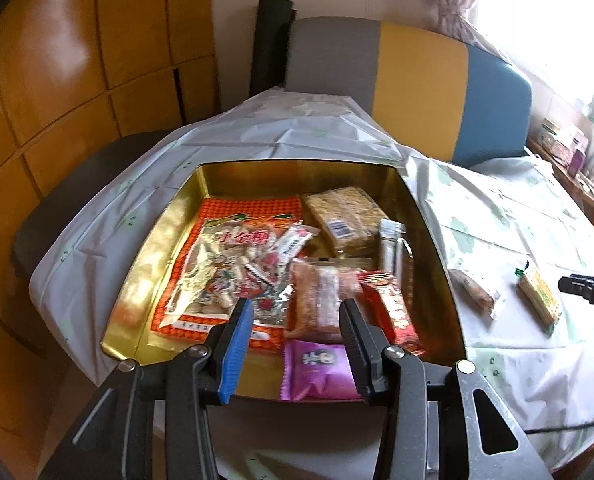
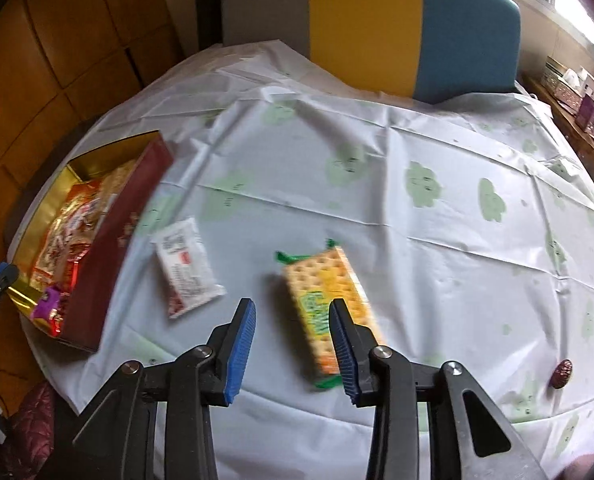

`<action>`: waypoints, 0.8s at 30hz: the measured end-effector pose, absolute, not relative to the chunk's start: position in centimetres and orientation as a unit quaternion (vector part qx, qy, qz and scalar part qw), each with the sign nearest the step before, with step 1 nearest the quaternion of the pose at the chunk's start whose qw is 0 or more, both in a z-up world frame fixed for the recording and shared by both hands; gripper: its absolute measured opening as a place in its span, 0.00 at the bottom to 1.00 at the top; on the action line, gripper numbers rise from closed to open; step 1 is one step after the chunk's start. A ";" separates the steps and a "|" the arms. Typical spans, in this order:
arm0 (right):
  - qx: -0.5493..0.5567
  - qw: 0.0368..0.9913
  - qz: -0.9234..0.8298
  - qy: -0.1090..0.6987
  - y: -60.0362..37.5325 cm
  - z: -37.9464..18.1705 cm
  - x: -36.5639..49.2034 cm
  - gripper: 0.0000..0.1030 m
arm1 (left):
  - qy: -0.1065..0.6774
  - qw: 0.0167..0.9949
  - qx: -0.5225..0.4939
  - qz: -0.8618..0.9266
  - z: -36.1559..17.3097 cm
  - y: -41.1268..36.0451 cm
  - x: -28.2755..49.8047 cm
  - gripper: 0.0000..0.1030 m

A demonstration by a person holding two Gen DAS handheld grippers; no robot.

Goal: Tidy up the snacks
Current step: 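Move the right tool to the WEIDAN cracker pack while the left tool approaches the white packet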

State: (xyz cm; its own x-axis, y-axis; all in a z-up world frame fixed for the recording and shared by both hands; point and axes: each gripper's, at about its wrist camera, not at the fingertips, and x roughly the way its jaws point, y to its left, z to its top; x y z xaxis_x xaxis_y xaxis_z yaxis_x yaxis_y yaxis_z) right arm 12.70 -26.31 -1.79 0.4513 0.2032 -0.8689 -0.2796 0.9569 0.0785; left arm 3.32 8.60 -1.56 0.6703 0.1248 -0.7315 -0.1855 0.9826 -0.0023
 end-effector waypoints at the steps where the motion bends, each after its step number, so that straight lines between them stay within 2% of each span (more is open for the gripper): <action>1: -0.039 0.851 0.138 0.506 -26.8 -1.9 12.9 0.37 | 0.397 0.913 -0.035 0.082 -1.5 8.3 3.4 0.44; 9: -0.048 0.844 0.127 0.519 -28.5 -2.8 13.7 0.39 | 0.405 0.913 -0.014 0.048 -1.6 5.6 3.9 0.46; 11: -0.052 0.841 0.128 0.524 -28.7 -3.1 13.8 0.48 | 0.407 0.913 -0.011 0.041 -1.6 5.2 3.9 0.49; 12: -0.052 0.840 0.127 0.525 -28.7 -3.3 13.9 0.62 | 0.407 0.913 -0.010 0.038 -1.6 5.0 3.9 0.49; 13: -0.053 0.839 0.128 0.526 -28.8 -3.4 14.0 0.67 | 0.408 0.912 -0.009 0.034 -1.7 4.8 3.9 0.49; 24: -0.113 0.809 0.148 0.558 -26.5 -5.9 16.2 0.67 | 0.412 0.910 -0.014 -0.038 -0.6 2.1 5.0 0.49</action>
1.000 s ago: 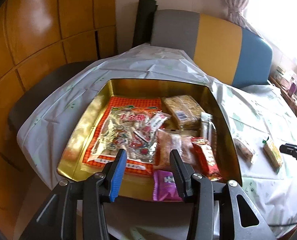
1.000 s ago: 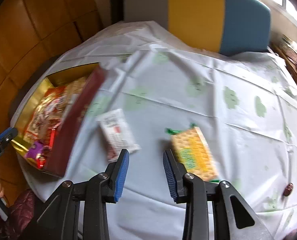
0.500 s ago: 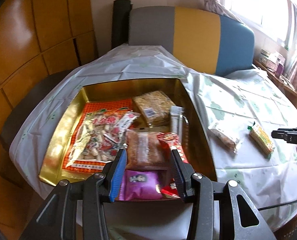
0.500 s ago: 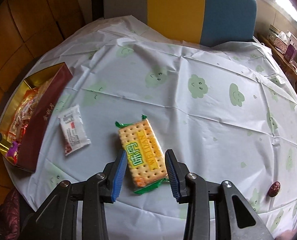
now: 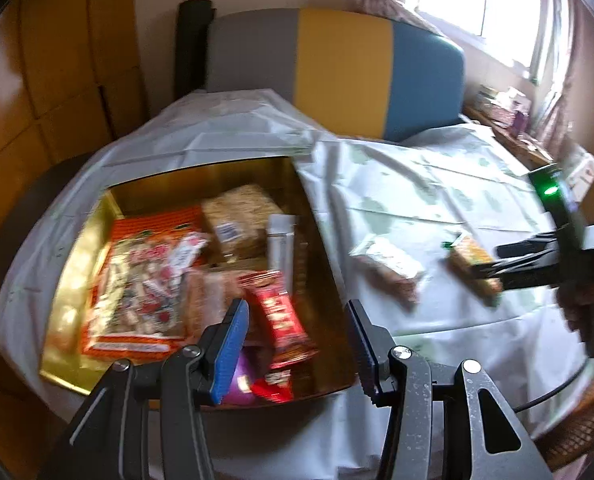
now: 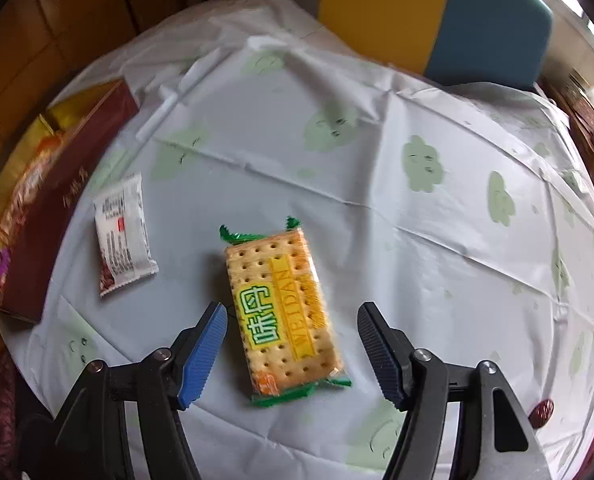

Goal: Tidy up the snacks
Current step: 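Move the right tool to the WEIDAN cracker pack while the left tool approaches the white packet, then grasp the WEIDAN cracker pack with the right tool while the left tool grasps the white packet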

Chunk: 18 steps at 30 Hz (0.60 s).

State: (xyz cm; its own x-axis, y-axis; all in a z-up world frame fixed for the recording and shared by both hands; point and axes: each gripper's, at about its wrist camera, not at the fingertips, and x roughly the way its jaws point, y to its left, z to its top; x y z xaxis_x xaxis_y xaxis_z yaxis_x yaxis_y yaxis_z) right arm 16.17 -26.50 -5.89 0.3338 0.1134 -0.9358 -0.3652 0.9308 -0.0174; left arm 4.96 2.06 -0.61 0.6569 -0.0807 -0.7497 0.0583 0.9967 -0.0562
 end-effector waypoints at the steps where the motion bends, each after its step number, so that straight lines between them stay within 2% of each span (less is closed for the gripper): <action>1: -0.119 0.805 0.151 0.562 -26.2 -6.3 16.3 0.64 | 0.415 0.909 -0.016 -0.047 -0.5 1.7 5.2 0.49; 3: -0.129 0.794 0.159 0.573 -25.8 -7.0 16.3 0.49 | 0.422 0.904 -0.025 -0.066 -0.3 0.9 5.7 0.49; 12: -0.141 0.815 0.087 0.556 -28.7 -6.2 15.4 0.49 | 0.479 0.867 -0.055 -0.124 -0.9 -4.6 9.5 0.51; 18: -0.118 0.801 0.057 0.585 -30.5 -7.5 16.0 0.49 | 0.520 0.844 -0.055 -0.119 -2.6 -8.1 12.9 0.56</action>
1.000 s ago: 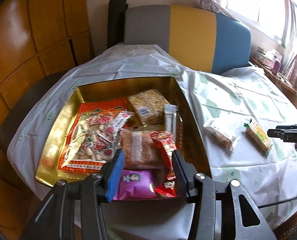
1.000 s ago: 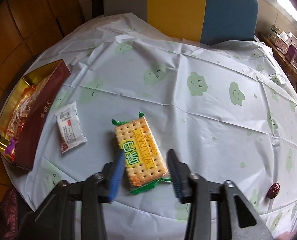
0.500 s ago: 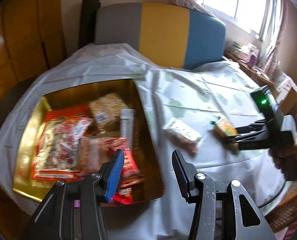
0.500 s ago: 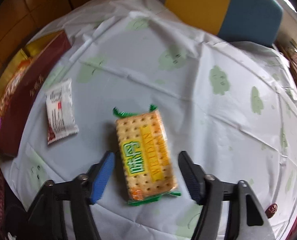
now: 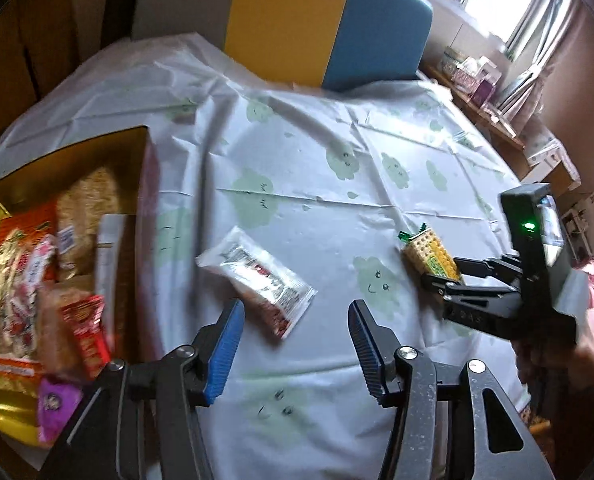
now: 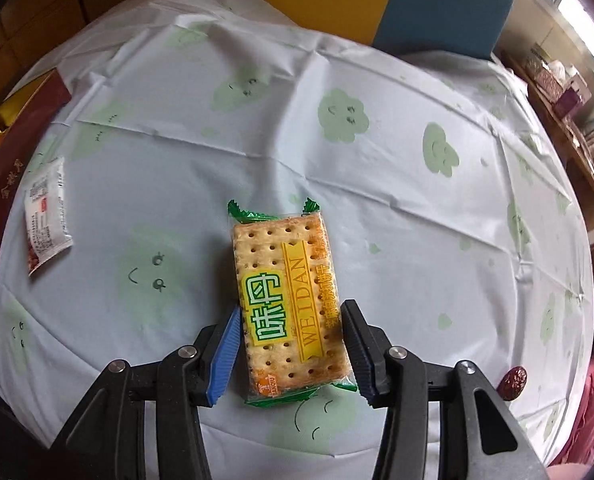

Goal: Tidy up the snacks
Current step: 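Grasp the WEIDAN cracker pack with the right tool while the left tool grasps the white packet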

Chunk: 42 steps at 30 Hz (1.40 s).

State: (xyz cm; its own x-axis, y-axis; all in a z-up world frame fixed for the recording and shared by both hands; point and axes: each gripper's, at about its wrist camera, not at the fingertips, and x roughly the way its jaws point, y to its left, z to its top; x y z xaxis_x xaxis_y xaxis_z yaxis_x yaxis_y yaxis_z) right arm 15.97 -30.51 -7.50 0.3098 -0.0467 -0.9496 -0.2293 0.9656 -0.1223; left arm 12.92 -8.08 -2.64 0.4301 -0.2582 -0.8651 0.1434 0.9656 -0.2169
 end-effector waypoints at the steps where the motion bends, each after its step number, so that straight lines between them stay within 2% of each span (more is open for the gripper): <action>1: -0.112 0.799 0.058 0.588 -30.5 -7.6 16.1 0.49 | 0.526 0.840 -0.056 -0.116 -3.0 -8.1 13.2 0.57; 6: -0.102 0.795 0.060 0.595 -30.7 -7.7 16.7 0.49 | 0.577 0.809 -0.080 -0.077 -5.4 -8.0 15.7 0.58; 12: -0.099 0.796 0.061 0.594 -31.3 -7.3 17.4 0.49 | 0.595 0.799 -0.073 -0.043 -6.9 -8.4 17.6 0.59; 22: -0.082 0.802 0.056 0.589 -32.2 -6.0 17.7 0.49 | 0.574 0.815 -0.020 -0.078 -7.7 -11.8 19.2 0.63; 34: -0.004 0.824 0.023 0.566 -35.4 -4.2 18.4 0.49 | 0.551 0.829 0.028 -0.085 -7.7 -10.5 18.6 0.62; 37: 0.025 0.824 0.037 0.564 -35.8 -3.9 18.5 0.49 | 0.554 0.827 0.029 -0.094 -8.0 -11.3 18.4 0.55; 42: 0.018 0.811 0.060 0.582 -35.2 -4.9 18.6 0.49 | 0.535 0.838 0.067 -0.087 -8.6 -12.7 18.1 0.55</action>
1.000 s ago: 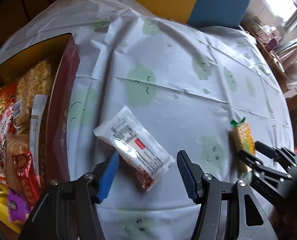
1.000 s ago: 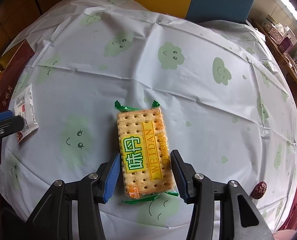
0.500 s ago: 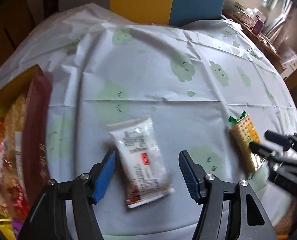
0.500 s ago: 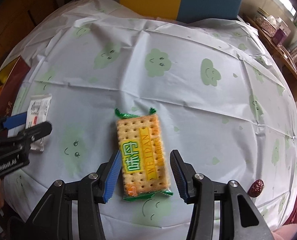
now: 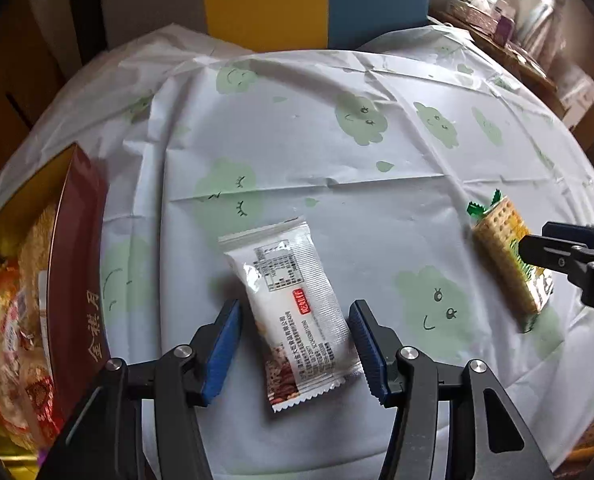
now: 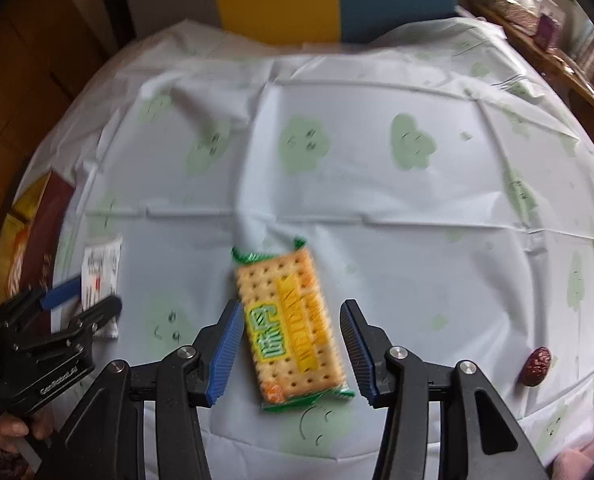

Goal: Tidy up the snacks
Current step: 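Grasp the WEIDAN cracker pack with the right tool while the left tool grasps the white packet, then carry the white packet over the gold tin with the left tool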

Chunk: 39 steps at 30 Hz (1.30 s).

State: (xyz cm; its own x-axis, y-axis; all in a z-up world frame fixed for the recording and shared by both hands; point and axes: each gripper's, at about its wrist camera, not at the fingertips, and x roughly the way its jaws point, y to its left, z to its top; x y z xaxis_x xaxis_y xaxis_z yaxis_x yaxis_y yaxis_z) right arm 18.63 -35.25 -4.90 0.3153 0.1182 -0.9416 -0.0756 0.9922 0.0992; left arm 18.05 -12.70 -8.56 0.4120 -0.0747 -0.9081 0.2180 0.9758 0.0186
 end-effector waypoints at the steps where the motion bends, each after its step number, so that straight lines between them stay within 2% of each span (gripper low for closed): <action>1: 0.007 0.810 0.058 0.584 -34.9 -5.1 18.5 0.49 | 0.532 0.839 0.068 -0.088 -8.6 -12.7 18.0 0.54; 2: -0.001 0.808 0.056 0.586 -34.8 -5.2 18.4 0.49 | 0.527 0.842 0.070 -0.091 -8.6 -12.6 17.9 0.53; 6: -0.010 0.802 0.053 0.595 -34.5 -5.9 18.4 0.53 | 0.506 0.853 0.073 -0.105 -8.4 -12.3 17.4 0.36; 13: -0.056 0.798 0.059 0.597 -33.1 -7.0 18.1 0.49 | 0.487 0.859 0.015 -0.158 -8.5 -10.8 15.0 0.34; 18: -0.072 0.786 0.058 0.611 -32.6 -8.1 18.1 0.49 | 0.483 0.859 -0.001 -0.170 -8.7 -10.9 14.4 0.36; 21: -0.068 0.785 0.055 0.614 -32.7 -8.4 18.1 0.53 | 0.487 0.857 -0.003 -0.169 -8.8 -11.0 14.5 0.39; 26: -0.060 0.784 0.055 0.616 -33.4 -8.7 18.1 0.53 | 0.479 0.862 0.041 -0.161 -8.8 -12.2 13.9 0.41; 29: -0.063 0.785 0.056 0.614 -33.5 -8.6 18.0 0.53 | 0.463 0.870 0.079 -0.147 -9.0 -13.2 13.3 0.35; 32: -0.078 0.789 0.060 0.607 -33.3 -8.5 18.1 0.49 | 0.455 0.875 0.078 -0.145 -9.1 -13.0 12.8 0.34; 39: -0.067 0.793 0.065 0.602 -33.6 -8.9 17.7 0.49 | 0.427 0.890 0.067 -0.144 -6.4 -12.0 10.6 0.33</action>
